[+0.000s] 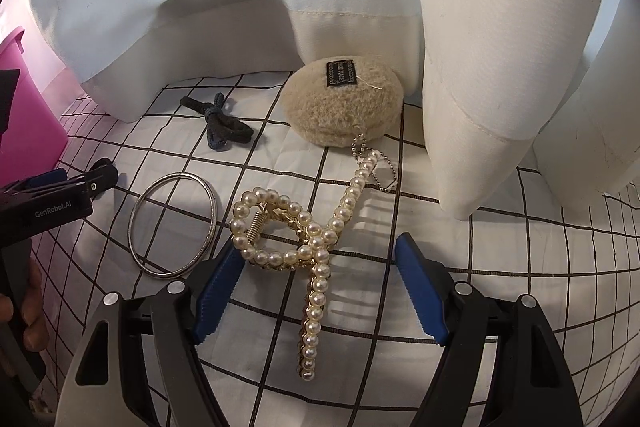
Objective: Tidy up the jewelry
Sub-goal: 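Grasp the black hair tie with the left tool while the right tool grasps the pearl hair clip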
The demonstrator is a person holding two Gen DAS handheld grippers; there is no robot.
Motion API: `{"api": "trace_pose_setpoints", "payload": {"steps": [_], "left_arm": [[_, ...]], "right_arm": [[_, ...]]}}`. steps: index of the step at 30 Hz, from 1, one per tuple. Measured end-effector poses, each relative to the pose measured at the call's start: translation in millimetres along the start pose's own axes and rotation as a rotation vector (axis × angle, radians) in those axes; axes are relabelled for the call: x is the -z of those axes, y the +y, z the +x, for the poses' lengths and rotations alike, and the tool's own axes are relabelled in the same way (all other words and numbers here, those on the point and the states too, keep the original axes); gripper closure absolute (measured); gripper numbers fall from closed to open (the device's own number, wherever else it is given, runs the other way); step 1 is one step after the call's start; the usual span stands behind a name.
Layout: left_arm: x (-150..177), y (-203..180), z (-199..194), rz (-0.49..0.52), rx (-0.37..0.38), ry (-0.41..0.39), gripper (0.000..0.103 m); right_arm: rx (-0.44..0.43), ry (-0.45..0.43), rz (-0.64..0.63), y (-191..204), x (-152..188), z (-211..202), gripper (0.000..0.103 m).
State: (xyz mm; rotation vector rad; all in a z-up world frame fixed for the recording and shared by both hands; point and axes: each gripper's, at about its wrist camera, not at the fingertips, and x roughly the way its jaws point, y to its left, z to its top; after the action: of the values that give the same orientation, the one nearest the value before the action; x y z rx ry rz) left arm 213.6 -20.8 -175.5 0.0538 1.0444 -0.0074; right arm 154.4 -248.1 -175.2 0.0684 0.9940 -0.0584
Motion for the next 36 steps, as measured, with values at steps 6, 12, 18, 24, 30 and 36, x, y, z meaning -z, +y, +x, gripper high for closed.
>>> {"api": "trace_pose_setpoints", "payload": {"steps": [6, 12, 18, 24, 30, 36], "left_arm": [[-2.5, -1.8, 3.2, -0.016, 0.014, -0.009, 0.007], [1.2, 2.3, 4.2, -0.036, 0.028, -0.026, 0.007], [18.9, 1.9, -7.1, -0.011, 0.049, -0.069, 0.028], [25.2, -3.1, -17.2, 0.022, 0.081, -0.084, 0.085], [33.5, -2.9, -25.7, 0.001, 0.119, -0.060, 0.088], [48.1, -4.0, -44.3, -0.010, 0.135, -0.049, 0.088]], "right_arm": [[0.023, -0.023, -0.014, 3.1, 3.0, 2.9, 0.029], [0.030, -0.042, -0.022, 11.4, 6.4, 6.6, 0.030], [0.034, -0.066, -0.045, 18.5, 11.8, 2.6, 0.051], [0.004, -0.068, -0.032, 14.8, 16.6, -3.3, 0.052], [-0.036, -0.072, -0.012, 8.1, 25.2, -11.6, 0.052], [-0.063, -0.078, -0.010, -3.2, 37.4, -34.0, 0.052]]}}
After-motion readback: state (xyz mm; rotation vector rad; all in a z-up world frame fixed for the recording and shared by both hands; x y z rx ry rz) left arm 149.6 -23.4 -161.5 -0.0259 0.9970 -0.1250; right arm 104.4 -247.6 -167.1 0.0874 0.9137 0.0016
